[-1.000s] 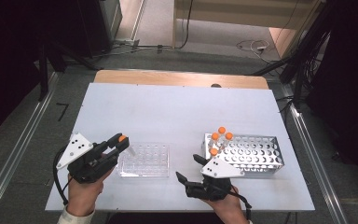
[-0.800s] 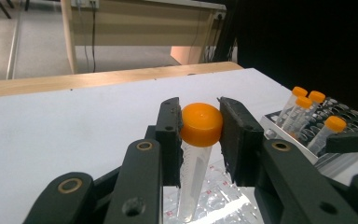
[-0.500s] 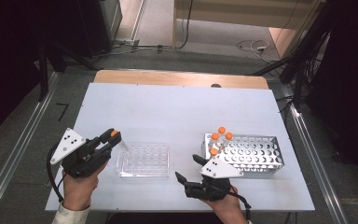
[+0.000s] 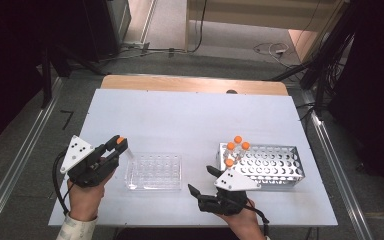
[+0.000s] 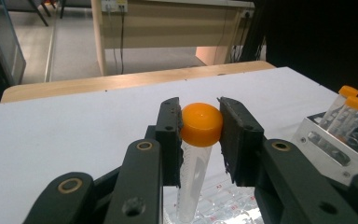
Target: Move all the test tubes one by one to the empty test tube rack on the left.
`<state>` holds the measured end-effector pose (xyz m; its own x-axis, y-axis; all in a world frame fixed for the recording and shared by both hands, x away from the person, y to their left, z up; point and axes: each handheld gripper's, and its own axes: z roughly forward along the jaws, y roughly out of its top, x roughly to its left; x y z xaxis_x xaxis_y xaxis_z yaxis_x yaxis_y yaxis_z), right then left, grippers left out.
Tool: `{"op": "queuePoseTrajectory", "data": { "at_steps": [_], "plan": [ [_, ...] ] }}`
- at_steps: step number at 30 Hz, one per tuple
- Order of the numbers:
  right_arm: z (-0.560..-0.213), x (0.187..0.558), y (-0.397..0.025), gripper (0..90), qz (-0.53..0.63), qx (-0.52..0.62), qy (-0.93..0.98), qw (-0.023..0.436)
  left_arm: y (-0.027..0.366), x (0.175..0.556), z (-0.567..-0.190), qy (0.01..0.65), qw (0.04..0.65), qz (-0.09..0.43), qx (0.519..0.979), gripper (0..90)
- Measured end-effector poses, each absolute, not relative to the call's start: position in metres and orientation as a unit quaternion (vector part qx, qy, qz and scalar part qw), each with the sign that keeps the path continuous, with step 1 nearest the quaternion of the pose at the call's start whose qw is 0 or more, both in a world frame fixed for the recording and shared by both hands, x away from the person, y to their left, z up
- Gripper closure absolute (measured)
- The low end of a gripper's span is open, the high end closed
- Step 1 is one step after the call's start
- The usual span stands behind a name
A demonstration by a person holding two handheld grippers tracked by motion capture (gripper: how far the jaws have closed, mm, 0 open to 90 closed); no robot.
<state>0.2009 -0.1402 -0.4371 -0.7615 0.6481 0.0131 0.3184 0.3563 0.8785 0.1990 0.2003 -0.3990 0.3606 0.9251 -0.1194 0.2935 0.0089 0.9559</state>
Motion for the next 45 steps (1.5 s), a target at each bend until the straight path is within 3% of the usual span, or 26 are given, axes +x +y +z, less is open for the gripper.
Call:
{"op": "queuePoseTrajectory", "data": {
  "at_steps": [26, 45],
  "plan": [
    [-0.436, 0.201, -0.144, 22.5, 0.482, 0.3, 0.804, 0.173, 0.185, 0.205, -0.429, 0.485, 0.474, 0.305, 0.669, 69.2],
    [-0.436, 0.2, -0.144, 22.5, 0.483, 0.3, 0.804, 0.174, 0.188, 0.203, -0.426, 0.489, 0.497, 0.28, 0.66, 52.4]
  ]
}}
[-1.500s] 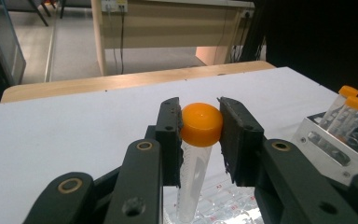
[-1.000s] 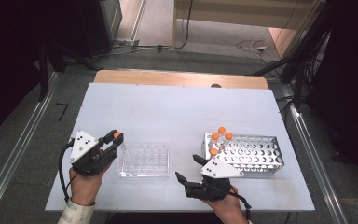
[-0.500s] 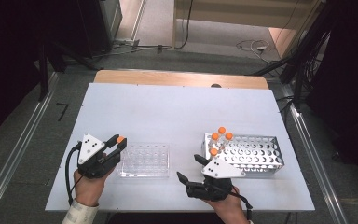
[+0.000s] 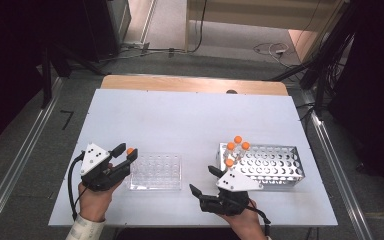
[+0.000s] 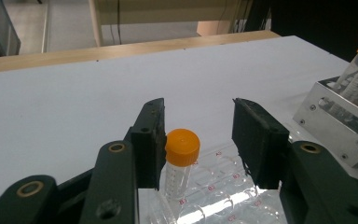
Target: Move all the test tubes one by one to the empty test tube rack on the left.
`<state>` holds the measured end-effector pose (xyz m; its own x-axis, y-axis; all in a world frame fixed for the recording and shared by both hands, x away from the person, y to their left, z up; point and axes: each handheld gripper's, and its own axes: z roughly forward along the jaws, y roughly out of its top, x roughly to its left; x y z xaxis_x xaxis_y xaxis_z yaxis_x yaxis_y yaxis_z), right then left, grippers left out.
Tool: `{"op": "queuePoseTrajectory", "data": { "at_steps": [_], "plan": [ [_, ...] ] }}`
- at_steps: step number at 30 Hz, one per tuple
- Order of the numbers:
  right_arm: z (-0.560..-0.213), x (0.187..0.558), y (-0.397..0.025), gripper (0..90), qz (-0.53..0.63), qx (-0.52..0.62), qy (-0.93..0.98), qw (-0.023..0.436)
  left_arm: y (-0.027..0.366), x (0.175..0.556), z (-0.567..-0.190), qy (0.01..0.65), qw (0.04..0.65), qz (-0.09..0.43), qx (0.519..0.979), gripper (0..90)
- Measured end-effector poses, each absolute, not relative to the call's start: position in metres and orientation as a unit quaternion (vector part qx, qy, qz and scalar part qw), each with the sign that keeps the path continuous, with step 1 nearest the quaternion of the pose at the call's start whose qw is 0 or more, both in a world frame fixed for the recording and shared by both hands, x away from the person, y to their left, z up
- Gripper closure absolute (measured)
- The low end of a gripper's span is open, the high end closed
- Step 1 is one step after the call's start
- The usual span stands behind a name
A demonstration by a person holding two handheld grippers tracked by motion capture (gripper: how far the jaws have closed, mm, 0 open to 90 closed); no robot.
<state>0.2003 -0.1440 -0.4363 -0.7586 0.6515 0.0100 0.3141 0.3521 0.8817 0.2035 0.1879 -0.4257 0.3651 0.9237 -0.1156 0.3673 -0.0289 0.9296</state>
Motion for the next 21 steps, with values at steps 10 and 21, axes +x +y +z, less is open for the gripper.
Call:
{"op": "queuePoseTrajectory", "data": {
  "at_steps": [10, 21],
  "plan": [
    [-0.433, 0.201, -0.15, 22.6, 0.488, 0.306, 0.797, 0.179, 0.185, 0.201, -0.421, 0.494, 0.519, 0.266, 0.644, 30.2],
    [-0.42, 0.199, -0.173, 23.0, 0.506, 0.323, 0.777, 0.191, 0.189, 0.2, -0.419, 0.5, 0.521, 0.275, 0.635, 24.7]
  ]
}}
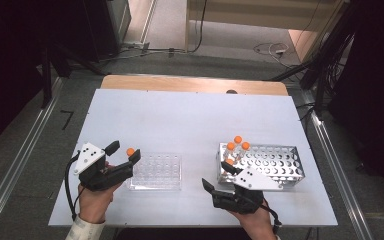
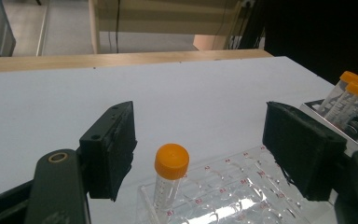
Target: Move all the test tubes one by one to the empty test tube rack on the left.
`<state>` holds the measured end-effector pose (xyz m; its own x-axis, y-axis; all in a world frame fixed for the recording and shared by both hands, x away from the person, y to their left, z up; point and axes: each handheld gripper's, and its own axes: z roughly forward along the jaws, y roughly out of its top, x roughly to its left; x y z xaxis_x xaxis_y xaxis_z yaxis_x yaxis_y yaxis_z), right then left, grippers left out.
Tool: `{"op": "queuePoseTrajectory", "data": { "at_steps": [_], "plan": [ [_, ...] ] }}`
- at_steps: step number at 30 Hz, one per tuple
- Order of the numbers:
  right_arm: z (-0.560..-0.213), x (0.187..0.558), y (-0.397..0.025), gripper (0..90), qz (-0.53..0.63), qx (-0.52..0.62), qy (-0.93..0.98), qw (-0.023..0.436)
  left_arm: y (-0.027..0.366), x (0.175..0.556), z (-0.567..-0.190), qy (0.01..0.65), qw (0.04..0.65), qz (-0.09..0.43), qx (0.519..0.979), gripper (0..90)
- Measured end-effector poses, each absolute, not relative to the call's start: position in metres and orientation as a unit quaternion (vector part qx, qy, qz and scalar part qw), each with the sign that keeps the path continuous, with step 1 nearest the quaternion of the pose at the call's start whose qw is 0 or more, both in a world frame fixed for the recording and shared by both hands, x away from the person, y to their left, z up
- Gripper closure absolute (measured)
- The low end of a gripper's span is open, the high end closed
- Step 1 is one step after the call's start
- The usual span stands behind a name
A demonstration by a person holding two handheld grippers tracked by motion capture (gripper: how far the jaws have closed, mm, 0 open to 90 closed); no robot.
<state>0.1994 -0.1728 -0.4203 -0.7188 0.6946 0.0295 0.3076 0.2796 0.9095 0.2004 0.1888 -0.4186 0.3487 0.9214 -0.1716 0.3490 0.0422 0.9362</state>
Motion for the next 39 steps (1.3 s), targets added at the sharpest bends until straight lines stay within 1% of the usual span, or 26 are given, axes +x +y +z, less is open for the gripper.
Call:
{"op": "queuePoseTrajectory", "data": {
  "at_steps": [9, 15, 24, 27, 31, 39],
  "plan": [
    [-0.412, 0.194, -0.193, 23.1, 0.516, 0.338, 0.76, 0.208, 0.189, 0.201, -0.419, 0.505, 0.516, 0.277, 0.634, 19.9],
    [-0.415, 0.198, -0.204, 23.4, 0.511, 0.354, 0.752, 0.22, 0.189, 0.201, -0.419, 0.506, 0.515, 0.28, 0.633, 19.8],
    [-0.427, 0.208, -0.21, 23.4, 0.496, 0.371, 0.751, 0.228, 0.19, 0.201, -0.419, 0.511, 0.511, 0.284, 0.63, 19.4],
    [-0.433, 0.211, -0.21, 24.1, 0.492, 0.375, 0.751, 0.232, 0.19, 0.202, -0.42, 0.513, 0.508, 0.285, 0.631, 19.4],
    [-0.442, 0.216, -0.211, 28.9, 0.488, 0.383, 0.747, 0.238, 0.19, 0.202, -0.42, 0.514, 0.508, 0.286, 0.63, 19.4],
    [-0.453, 0.223, -0.21, 31.8, 0.481, 0.383, 0.751, 0.243, 0.19, 0.202, -0.421, 0.516, 0.508, 0.288, 0.626, 19.5]
  ]
}}
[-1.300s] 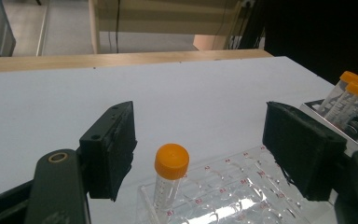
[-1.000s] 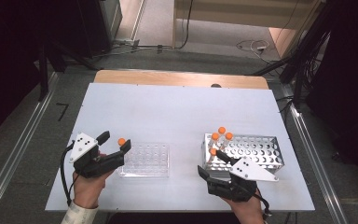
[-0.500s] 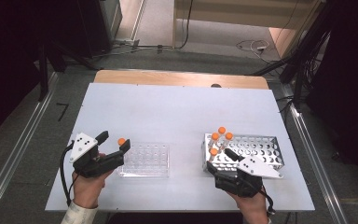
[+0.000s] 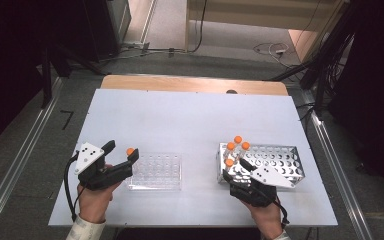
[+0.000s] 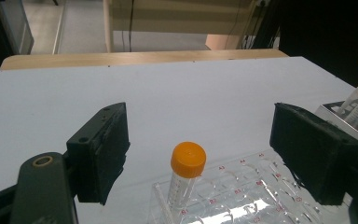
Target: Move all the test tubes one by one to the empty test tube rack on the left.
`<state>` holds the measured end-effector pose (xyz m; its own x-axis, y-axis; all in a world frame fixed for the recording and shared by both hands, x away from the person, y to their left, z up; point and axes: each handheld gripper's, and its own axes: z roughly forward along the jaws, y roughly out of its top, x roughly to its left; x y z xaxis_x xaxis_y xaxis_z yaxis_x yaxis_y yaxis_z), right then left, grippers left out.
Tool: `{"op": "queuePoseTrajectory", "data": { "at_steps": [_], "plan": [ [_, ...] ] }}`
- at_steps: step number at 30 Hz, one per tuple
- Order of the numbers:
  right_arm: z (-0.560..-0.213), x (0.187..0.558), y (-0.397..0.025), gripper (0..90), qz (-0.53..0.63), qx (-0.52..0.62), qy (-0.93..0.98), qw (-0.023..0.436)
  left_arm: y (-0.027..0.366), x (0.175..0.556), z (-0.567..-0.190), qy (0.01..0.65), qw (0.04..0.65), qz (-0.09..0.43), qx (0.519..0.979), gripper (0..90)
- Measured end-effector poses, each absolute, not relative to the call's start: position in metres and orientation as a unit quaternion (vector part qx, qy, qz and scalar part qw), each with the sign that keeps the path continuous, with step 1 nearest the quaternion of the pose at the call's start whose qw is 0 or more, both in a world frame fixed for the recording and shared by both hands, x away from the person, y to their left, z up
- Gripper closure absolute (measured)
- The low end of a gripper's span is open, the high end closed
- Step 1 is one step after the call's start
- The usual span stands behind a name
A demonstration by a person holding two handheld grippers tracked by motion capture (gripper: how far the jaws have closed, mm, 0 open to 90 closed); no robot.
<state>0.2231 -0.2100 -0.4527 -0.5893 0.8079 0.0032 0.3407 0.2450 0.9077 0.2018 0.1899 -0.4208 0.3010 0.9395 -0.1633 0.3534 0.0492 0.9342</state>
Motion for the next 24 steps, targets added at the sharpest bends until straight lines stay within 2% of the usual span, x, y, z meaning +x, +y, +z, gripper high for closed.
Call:
{"op": "queuePoseTrajectory", "data": {
  "at_steps": [6, 15, 24],
  "plan": [
    [-0.456, 0.226, -0.209, 35.8, 0.476, 0.383, 0.753, 0.244, 0.19, 0.202, -0.421, 0.517, 0.508, 0.288, 0.626, 19.4],
    [-0.461, 0.231, -0.204, 50.4, 0.47, 0.378, 0.76, 0.242, 0.19, 0.202, -0.421, 0.517, 0.507, 0.288, 0.627, 19.4],
    [-0.464, 0.234, -0.201, 61.3, 0.468, 0.372, 0.763, 0.245, 0.191, 0.202, -0.42, 0.518, 0.507, 0.288, 0.626, 19.4]
  ]
}}
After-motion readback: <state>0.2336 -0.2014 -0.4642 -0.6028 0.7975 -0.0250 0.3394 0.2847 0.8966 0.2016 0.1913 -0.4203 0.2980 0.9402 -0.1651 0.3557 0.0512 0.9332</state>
